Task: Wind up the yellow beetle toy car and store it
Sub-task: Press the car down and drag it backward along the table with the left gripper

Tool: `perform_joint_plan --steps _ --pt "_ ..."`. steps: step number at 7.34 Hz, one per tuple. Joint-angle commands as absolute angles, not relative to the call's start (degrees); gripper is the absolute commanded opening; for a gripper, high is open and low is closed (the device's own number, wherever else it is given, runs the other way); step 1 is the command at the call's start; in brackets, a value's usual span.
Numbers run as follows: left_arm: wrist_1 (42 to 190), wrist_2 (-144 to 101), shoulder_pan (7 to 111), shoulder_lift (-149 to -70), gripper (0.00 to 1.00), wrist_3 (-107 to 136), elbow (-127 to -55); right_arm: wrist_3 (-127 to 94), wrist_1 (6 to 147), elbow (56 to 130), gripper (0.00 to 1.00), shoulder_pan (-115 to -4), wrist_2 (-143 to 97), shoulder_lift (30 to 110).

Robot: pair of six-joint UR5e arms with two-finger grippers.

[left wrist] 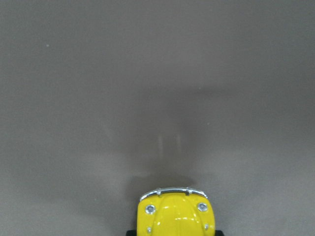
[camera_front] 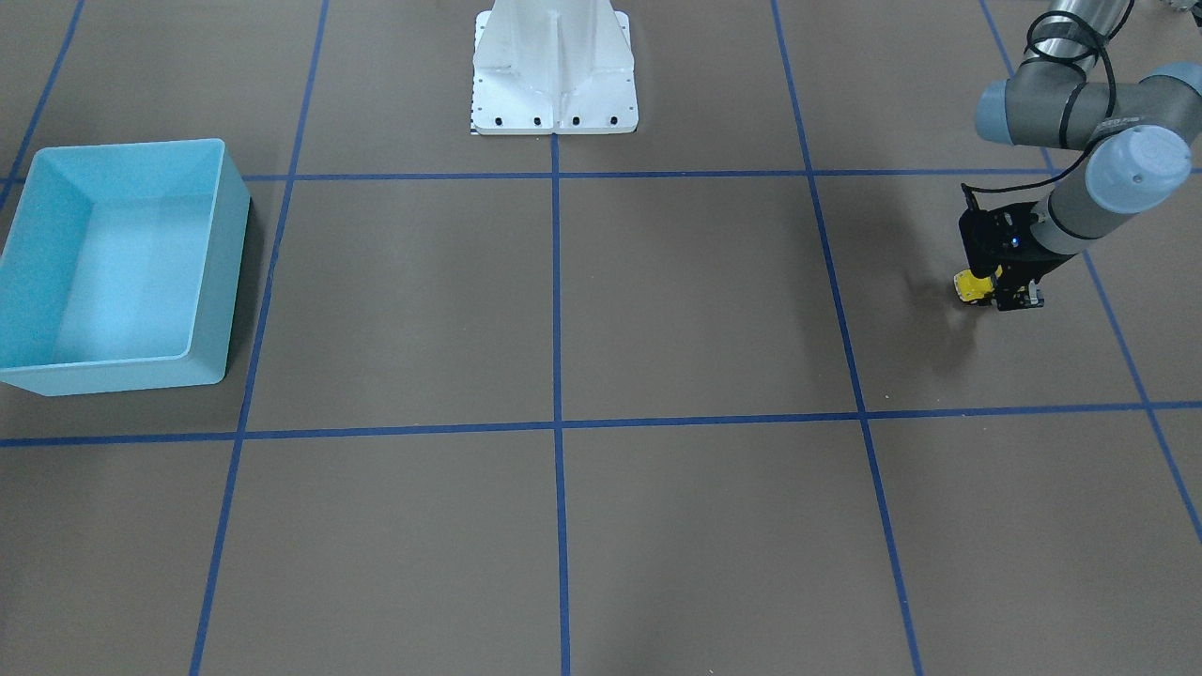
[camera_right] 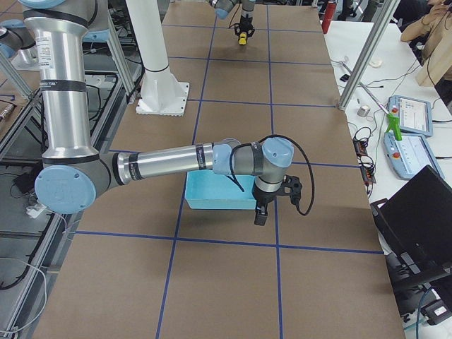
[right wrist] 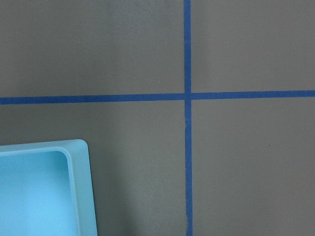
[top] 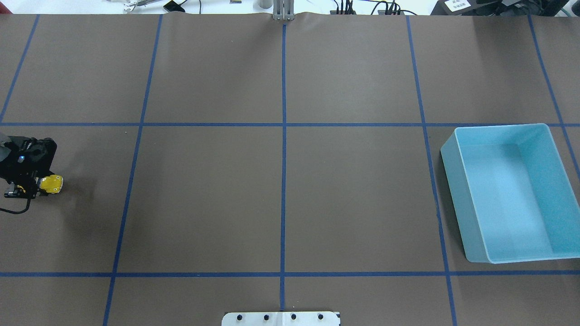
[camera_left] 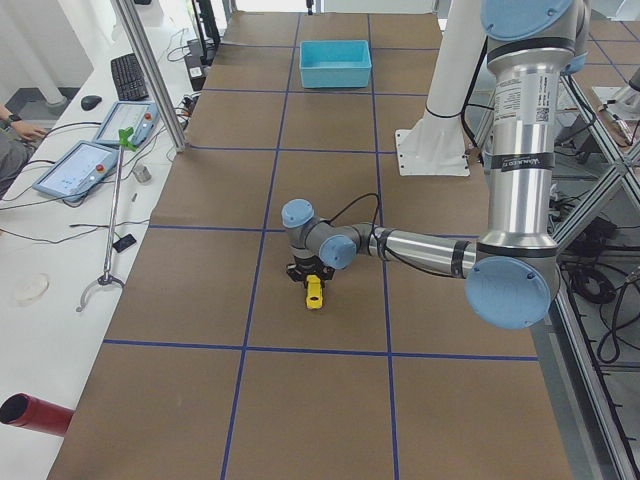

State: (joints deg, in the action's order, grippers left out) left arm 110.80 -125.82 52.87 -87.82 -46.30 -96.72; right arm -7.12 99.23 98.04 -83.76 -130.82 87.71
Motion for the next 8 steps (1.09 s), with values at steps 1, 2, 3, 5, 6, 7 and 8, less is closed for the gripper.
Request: perform_joint_plan --steps 1,2,3,5,6,7,8 --pt "115.7 -129.3 53.1 -85.4 0.00 -46.2 -98.7 -7.1 99.2 98.0 1.00 -83.8 -130.8 87.7" --pt "120.1 -129.5 53.2 -85.0 0.00 -46.2 -98.7 -7.1 99.2 98.0 1.00 -83.8 -130.8 87.7" --pt "124.8 -129.4 53.2 -84.1 0.00 -46.1 -97.8 -7.1 99.2 97.9 1.00 -83.8 -130.8 87.7" --pt "133.5 -129.6 53.2 -84.5 0.00 -46.1 -92.0 -7.1 99.2 97.9 1.00 -83.8 -130.8 87.8" --pt "136.9 -129.6 53.1 -84.6 0.00 -45.9 -89.6 -7.1 99.2 97.9 1.00 -83.8 -130.8 87.8" --pt "137.4 -131.6 53.2 -84.7 0.00 -45.4 -89.7 -7.1 99.2 97.9 1.00 -83.8 -130.8 87.8" --pt "137.4 -133.4 53.4 -85.0 0.00 -45.4 -89.9 -7.1 99.2 97.9 1.00 -83.8 -130.8 87.8"
